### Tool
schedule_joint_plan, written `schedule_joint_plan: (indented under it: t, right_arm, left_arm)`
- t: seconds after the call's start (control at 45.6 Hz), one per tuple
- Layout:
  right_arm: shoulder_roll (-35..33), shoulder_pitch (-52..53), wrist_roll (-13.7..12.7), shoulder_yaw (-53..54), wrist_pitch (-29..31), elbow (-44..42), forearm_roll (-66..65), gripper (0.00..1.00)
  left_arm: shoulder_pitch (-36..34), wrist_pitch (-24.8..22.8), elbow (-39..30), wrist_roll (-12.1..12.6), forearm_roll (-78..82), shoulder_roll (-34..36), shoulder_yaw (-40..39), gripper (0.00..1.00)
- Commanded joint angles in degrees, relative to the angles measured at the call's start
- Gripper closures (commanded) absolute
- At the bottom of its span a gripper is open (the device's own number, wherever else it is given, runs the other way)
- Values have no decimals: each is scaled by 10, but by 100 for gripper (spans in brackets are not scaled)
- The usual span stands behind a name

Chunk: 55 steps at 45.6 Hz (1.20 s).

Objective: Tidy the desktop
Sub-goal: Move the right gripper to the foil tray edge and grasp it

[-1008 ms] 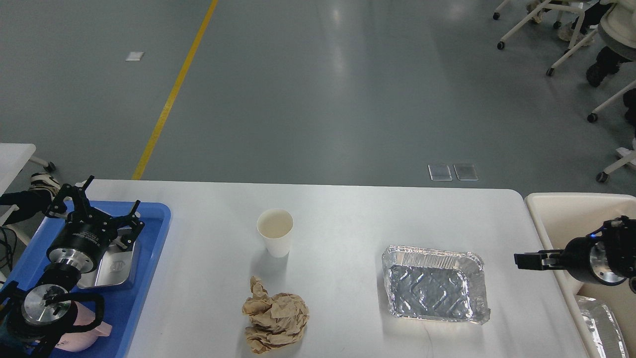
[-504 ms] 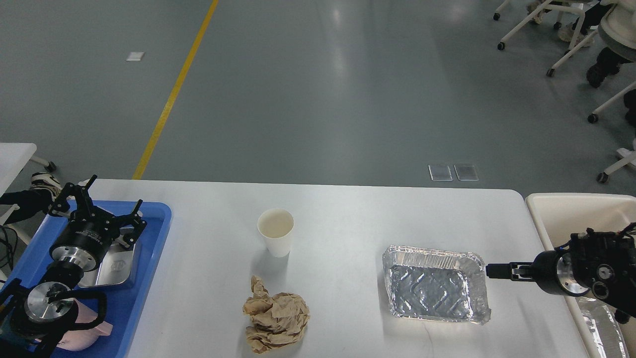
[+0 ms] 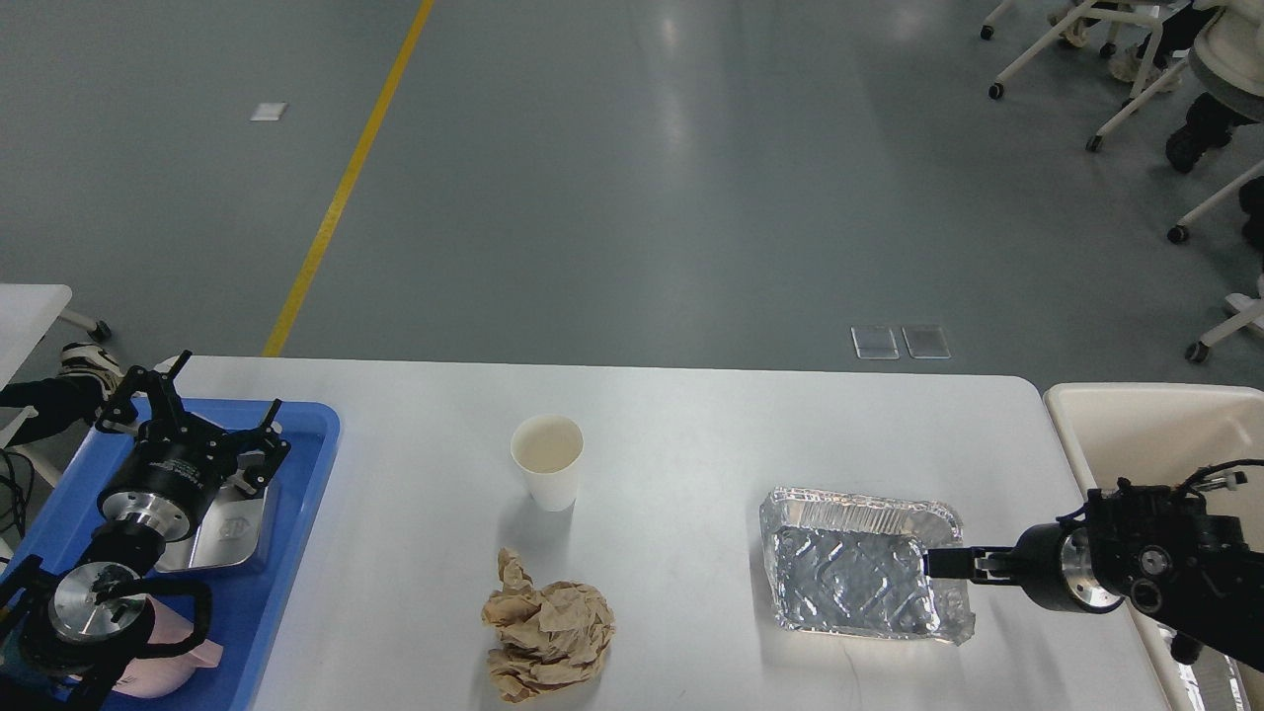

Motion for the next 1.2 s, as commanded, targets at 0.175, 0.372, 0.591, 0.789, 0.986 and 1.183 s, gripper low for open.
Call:
schedule_joint_plan:
  t: [0.175,0.372,0.591,0.789,0.986,1.183]
  right_arm:
    - [7,-9,-2,1,-1,-9,-1,6]
    - [25,-8,-1,1,-20,-21,-4,10]
    - [43,-16,-2,1,-20,-41,-3,47]
    - [43,-18,-1,1,-21,-47,-3,68]
    - [43,-17,1,1,-15,-47,-1,100]
    - [44,-18,2,0,-13,-44,0,100]
  left_arm:
    - [0,0,0,0,0,0,0,3]
    - [3,-1,0,0,0,0,1,3]
    - [3,-2,2,0,0,2,0,3]
    - [3,-2,2,0,0,1,0,3]
    - [3,-2,3,0,0,0,0,3]
    - [3,-4,10,0,0,0,0,3]
